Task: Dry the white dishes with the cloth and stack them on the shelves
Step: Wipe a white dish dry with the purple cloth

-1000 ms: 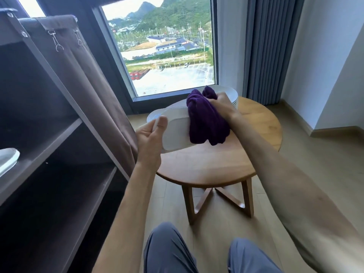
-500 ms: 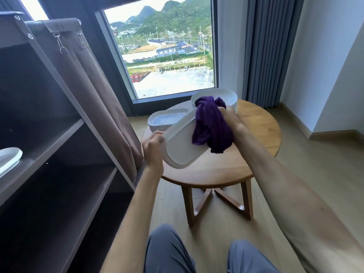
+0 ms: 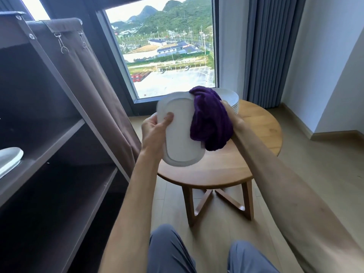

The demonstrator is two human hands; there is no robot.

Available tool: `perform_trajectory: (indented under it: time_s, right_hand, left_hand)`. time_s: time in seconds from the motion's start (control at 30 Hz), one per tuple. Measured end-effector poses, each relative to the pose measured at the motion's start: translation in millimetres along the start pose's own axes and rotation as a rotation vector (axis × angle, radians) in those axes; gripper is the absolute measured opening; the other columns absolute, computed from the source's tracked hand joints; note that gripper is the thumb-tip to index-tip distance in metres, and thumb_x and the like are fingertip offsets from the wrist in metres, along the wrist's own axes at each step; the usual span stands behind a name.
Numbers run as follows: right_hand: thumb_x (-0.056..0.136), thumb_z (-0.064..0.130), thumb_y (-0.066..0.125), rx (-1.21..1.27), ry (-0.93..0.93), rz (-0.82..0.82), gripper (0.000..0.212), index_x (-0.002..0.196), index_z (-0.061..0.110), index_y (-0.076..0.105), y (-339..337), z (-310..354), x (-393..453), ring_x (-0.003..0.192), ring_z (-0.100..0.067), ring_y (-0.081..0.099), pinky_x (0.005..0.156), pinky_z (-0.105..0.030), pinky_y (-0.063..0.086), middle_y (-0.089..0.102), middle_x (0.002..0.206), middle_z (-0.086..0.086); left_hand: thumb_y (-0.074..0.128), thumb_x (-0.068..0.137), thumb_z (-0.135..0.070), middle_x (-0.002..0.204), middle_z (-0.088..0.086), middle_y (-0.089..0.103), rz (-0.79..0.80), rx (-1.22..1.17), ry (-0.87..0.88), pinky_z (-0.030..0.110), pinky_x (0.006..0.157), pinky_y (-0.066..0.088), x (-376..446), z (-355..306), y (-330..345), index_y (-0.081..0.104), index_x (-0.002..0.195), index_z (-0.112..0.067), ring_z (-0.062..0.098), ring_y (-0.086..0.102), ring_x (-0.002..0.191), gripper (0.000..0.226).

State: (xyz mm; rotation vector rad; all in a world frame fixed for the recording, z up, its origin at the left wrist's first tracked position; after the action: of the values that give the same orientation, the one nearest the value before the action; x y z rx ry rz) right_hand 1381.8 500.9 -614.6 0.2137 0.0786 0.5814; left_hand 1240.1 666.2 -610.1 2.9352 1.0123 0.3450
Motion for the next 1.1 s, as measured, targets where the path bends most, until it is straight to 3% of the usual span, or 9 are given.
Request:
perform_trajectory:
  time_s: [0.2, 0.37, 0.47, 0.63, 0.73, 0.87, 0.93, 1.03, 1.1]
  right_hand:
    - [0.095, 0.008, 0.056, 0.216, -0.067, -0.043, 0.025, 0.072, 0.017, 0.053, 23.8, -39.7, -18.1, 0.055, -0.010, 0.046, 0.053, -0.026, 0.038, 0.051, 0.058, 0.003]
    - [0.092, 0.009, 0.060, 0.110, -0.042, -0.107, 0.026, 0.068, 0.016, 0.051, 18.6, -52.3, -19.0, 0.057, -0.014, 0.042, 0.056, -0.029, 0.035, 0.047, 0.060, 0.000]
    - [0.092, 0.006, 0.062, 0.021, -0.117, -0.236, 0.027, 0.067, 0.010, 0.052, 12.8, -54.7, -24.3, 0.065, -0.018, 0.041, 0.062, -0.035, 0.034, 0.048, 0.064, -0.004]
    - [0.086, 0.022, 0.057, -0.613, -0.640, -0.314, 0.012, 0.074, 0.021, 0.059, 24.6, -9.5, -49.2, 0.061, -0.026, 0.056, 0.059, -0.036, 0.042, 0.062, 0.063, 0.004]
    - [0.085, 0.026, 0.058, -0.791, -0.757, -0.233, 0.021, 0.102, 0.019, 0.069, 35.9, 3.1, -58.2, 0.079, -0.034, 0.066, 0.067, -0.041, 0.049, 0.073, 0.084, -0.004]
    - [0.094, 0.017, 0.064, -0.573, -0.697, -0.100, 0.020, 0.113, 0.014, 0.070, 35.8, -3.7, -67.4, 0.090, -0.025, 0.069, 0.082, -0.044, 0.053, 0.075, 0.097, -0.003]
    - [0.095, 0.010, 0.063, -0.390, -0.673, -0.081, 0.013, 0.107, 0.011, 0.069, 30.9, -6.2, -69.7, 0.089, -0.019, 0.068, 0.085, -0.042, 0.053, 0.073, 0.095, -0.002]
    - [0.094, 0.005, 0.061, -0.088, -0.572, -0.151, 0.011, 0.094, 0.014, 0.067, 16.5, -9.6, -67.3, 0.079, -0.016, 0.062, 0.076, -0.037, 0.052, 0.069, 0.084, 0.001]
    - [0.093, 0.008, 0.060, 0.070, -0.494, -0.223, 0.015, 0.082, 0.019, 0.063, 4.2, -11.7, -63.2, 0.070, -0.009, 0.056, 0.066, -0.029, 0.048, 0.063, 0.073, 0.007]
  left_hand:
    - [0.074, 0.093, -0.028, 0.089, -0.005, 0.072, -0.369, -0.166, 0.020, 0.039, 0.075, 0.063, -9.7, 12.8, 4.2, 0.070, 0.090, -0.027, 0.024, 0.069, 0.092, 0.005]
    - [0.071, 0.092, -0.030, 0.120, 0.013, 0.070, -0.477, -0.552, -0.219, 0.054, 0.091, 0.058, -17.4, 50.6, 1.8, 0.066, 0.101, -0.025, 0.038, 0.065, 0.113, 0.012]
    - [0.066, 0.094, -0.034, 0.118, 0.009, 0.067, -0.546, -0.335, -0.194, 0.047, 0.087, 0.059, -15.6, 50.5, 2.7, 0.060, 0.106, -0.026, 0.032, 0.065, 0.109, 0.016]
    - [0.058, 0.085, -0.061, 0.140, 0.005, 0.046, -0.395, -0.049, -0.268, 0.050, 0.105, 0.048, -8.8, 46.6, 18.5, 0.014, 0.158, -0.029, 0.027, 0.051, 0.124, 0.091]
    - [0.070, 0.056, -0.072, 0.130, 0.014, 0.060, -0.360, -0.282, -0.329, 0.051, 0.088, 0.058, -8.1, 39.8, 24.0, 0.038, 0.147, -0.019, 0.034, 0.062, 0.113, 0.110]
    - [0.072, 0.068, -0.063, 0.137, 0.020, 0.058, -0.178, -0.469, -0.354, 0.052, 0.108, 0.048, 8.3, 40.8, 25.2, 0.047, 0.145, -0.005, 0.038, 0.061, 0.121, 0.099]
    - [0.071, 0.068, -0.059, 0.125, 0.013, 0.053, -0.170, -0.582, -0.340, 0.041, 0.093, 0.052, 6.5, 41.2, 26.2, 0.046, 0.145, -0.009, 0.031, 0.057, 0.109, 0.096]
    - [0.073, 0.055, -0.060, 0.124, 0.013, 0.050, -0.204, -0.748, -0.309, 0.042, 0.100, 0.050, 2.9, 41.8, 25.2, 0.046, 0.147, -0.013, 0.031, 0.058, 0.117, 0.106]
    - [0.067, 0.069, -0.059, 0.127, 0.016, 0.047, -0.139, -0.822, -0.213, 0.054, 0.111, 0.041, 2.4, 35.8, 26.4, 0.050, 0.135, -0.016, 0.038, 0.052, 0.127, 0.081]
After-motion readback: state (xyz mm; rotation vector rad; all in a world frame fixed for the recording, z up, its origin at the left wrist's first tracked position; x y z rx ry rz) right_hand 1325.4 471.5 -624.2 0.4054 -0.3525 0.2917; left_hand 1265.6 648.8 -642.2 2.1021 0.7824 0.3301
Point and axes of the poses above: each hand's wrist, its own x-axis towards the middle knuckle, its own y-axis out of the palm, z = x × y, the point moved 6 cm from there along x, towards the middle knuckle
